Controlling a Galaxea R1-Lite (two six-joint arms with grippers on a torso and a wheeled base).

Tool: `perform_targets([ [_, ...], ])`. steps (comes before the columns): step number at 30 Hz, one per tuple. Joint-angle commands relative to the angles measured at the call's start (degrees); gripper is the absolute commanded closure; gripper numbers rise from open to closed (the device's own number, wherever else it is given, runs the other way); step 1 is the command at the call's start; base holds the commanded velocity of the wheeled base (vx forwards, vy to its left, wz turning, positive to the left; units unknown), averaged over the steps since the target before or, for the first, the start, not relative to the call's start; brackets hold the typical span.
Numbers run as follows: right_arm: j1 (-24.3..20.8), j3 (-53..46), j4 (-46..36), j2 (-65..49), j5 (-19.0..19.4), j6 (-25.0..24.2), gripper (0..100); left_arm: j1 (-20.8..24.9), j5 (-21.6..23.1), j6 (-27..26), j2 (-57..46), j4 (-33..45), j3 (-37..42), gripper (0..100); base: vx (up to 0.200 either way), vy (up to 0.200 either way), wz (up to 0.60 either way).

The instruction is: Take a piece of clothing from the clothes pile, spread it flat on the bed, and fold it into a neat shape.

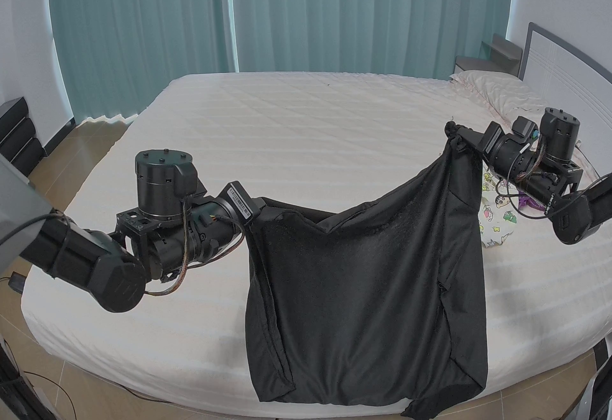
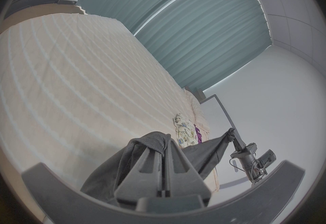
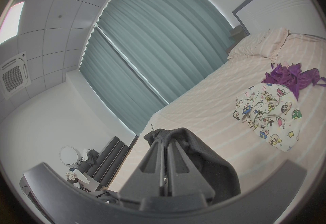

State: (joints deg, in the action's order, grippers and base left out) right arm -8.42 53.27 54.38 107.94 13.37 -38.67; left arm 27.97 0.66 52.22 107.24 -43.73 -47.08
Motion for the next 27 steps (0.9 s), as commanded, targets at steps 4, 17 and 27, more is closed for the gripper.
perform_targets([
  [4,0.43,5.26,0.81,10.54,-0.19,-0.44,100,-1.6,-0.04,-0.28,10.36,-0.04,-5.65,100,0.0,0.0,0.0],
  [17,-0.45,18.18,3.54,24.34,-7.92,-0.88,100,-4.15,-1.01,0.77,21.17,-0.04,-13.92,100,0.0,0.0,0.0],
  [27,-2.04,26.44,1.87,30.76,-10.74,0.17,100,-5.03,-1.54,2.88,23.63,0.13,-16.99,100,0.0,0.0,0.0],
])
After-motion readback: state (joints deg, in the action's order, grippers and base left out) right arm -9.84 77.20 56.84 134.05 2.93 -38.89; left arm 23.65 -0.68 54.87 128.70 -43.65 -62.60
